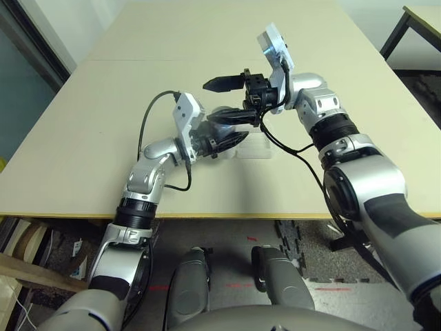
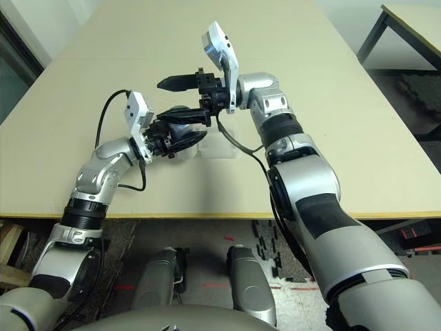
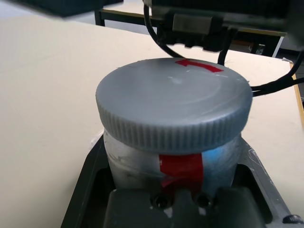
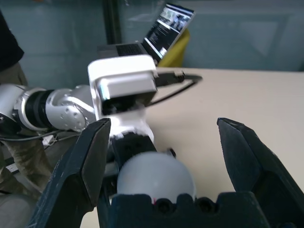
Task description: Pour the medicine from the bottle into the box.
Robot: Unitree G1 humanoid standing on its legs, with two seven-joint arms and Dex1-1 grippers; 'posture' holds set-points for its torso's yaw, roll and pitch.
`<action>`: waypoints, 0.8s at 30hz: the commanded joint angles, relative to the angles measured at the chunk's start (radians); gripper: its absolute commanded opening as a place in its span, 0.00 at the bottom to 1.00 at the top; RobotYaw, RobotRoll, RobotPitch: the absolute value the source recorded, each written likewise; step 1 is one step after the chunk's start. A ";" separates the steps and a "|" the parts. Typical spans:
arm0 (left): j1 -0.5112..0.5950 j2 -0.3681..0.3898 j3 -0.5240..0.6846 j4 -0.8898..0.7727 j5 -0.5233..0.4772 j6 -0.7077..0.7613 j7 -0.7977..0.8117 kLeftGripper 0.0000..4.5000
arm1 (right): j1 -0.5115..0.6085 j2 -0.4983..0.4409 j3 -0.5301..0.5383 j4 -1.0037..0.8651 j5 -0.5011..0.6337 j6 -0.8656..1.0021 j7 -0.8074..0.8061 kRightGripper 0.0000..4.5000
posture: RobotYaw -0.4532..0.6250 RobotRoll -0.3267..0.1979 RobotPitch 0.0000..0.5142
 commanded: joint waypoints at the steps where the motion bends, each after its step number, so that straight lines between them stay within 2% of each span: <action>1: 0.001 -0.002 -0.013 -0.011 0.006 0.002 0.002 0.59 | 0.005 -0.009 -0.018 0.014 -0.016 -0.014 0.011 1.00 | 0.29 0.62 0.22; 14: -0.048 -0.006 -0.005 0.050 0.019 -0.037 0.004 0.59 | 0.040 -0.020 -0.027 -0.033 -0.026 0.022 0.028 1.00 | 0.28 0.62 0.22; 24: -0.053 -0.012 -0.013 0.040 0.016 -0.039 -0.002 0.59 | 0.042 -0.007 -0.030 -0.011 -0.056 -0.015 -0.060 1.00 | 0.28 0.62 0.22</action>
